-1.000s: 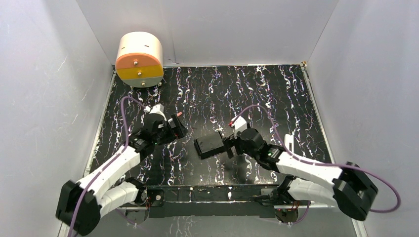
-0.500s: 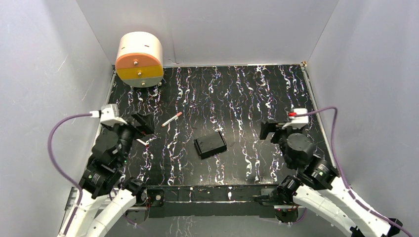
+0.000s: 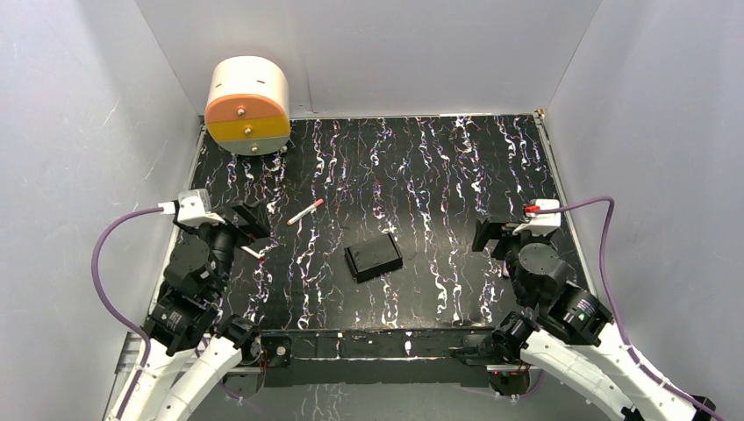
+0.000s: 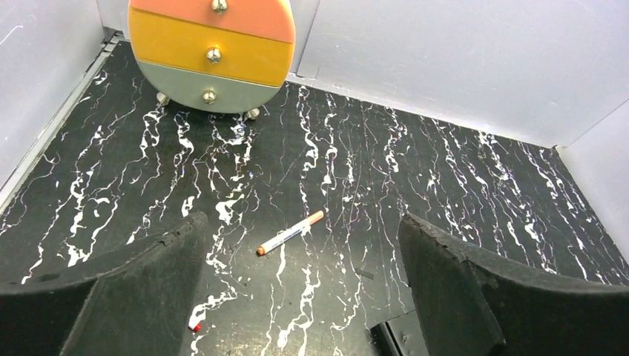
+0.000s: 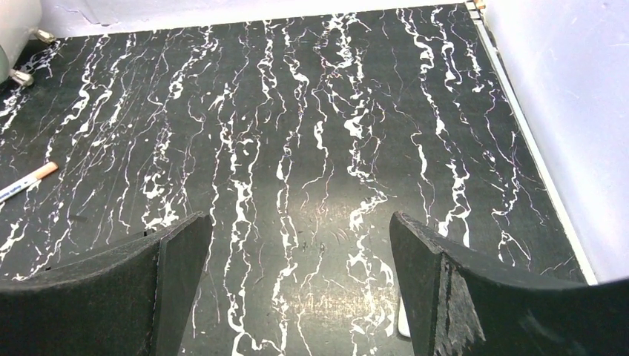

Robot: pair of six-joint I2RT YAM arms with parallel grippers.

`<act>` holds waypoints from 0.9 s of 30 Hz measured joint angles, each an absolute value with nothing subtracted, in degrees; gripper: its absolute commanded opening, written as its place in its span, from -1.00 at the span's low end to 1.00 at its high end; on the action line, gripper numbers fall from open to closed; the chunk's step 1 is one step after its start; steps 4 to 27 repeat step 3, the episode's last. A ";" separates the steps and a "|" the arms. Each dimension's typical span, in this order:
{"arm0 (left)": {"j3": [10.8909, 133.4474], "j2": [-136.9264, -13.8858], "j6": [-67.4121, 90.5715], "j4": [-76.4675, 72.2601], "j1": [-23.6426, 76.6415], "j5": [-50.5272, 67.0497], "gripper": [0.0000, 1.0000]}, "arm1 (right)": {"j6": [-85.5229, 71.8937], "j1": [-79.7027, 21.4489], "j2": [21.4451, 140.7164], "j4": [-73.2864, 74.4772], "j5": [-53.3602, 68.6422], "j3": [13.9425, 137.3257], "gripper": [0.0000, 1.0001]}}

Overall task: Fold the paper box
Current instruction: Reset both arms

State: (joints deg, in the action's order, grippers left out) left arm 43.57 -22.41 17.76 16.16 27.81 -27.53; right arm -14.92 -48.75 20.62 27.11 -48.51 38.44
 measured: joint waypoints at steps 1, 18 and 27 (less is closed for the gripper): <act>43.48 -22.41 17.63 16.16 27.81 -27.68 0.90 | -14.94 -48.77 20.62 27.11 -48.56 38.44 0.97; 43.42 -22.39 17.47 15.90 27.81 -27.83 0.90 | -14.94 -48.75 20.60 27.11 -48.80 38.44 0.97; 43.42 -22.39 17.47 15.90 27.81 -27.83 0.90 | -14.94 -48.75 20.60 27.11 -48.80 38.44 0.97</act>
